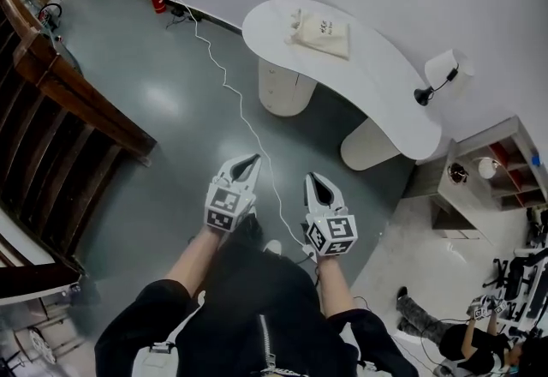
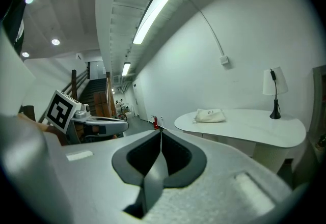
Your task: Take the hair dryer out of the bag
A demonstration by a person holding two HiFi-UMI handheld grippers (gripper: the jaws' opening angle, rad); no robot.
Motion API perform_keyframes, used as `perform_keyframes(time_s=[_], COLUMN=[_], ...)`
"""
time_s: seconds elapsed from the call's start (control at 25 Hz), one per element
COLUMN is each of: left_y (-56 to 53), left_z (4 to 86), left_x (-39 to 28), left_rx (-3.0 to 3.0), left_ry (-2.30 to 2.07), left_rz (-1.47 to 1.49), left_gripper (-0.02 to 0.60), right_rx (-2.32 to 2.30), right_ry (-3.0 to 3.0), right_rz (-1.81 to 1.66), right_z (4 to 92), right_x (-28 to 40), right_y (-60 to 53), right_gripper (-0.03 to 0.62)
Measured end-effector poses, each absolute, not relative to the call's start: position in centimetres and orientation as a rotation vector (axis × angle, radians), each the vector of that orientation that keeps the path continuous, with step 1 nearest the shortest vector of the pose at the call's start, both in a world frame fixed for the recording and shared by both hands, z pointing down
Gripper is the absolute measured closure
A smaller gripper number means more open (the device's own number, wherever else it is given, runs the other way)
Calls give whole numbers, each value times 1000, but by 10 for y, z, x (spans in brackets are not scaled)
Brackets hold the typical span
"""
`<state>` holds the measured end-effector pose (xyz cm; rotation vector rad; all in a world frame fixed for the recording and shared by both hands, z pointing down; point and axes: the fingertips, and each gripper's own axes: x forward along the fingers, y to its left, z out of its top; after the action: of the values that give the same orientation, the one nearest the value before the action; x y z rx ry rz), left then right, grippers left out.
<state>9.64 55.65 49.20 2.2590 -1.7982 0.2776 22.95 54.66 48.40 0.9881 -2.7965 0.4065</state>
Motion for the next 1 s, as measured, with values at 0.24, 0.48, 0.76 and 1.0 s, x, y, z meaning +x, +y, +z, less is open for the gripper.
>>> perform_keyframes(time_s=[0.24,0.48,0.76,1.0], left_y=[510,471,445,433], left_z=[499,502,499,502], left_x=[76,54,24,3], left_rx=[2283,2303,2323,2332], left_ry=[-1756,-1732,-1717,-1696], left_rz=[281,296,311,317], left_gripper=[568,569,569,569], right_rx=[1018,1031,1032,1057], right_ry=[-2773,-2764,-2766,-2755], right_rz=[405,400,404,418], right_z=[486,485,484,486], right_x=[207,179,140,120], right_y=[505,467,441,432], right_gripper=[589,589,589,589])
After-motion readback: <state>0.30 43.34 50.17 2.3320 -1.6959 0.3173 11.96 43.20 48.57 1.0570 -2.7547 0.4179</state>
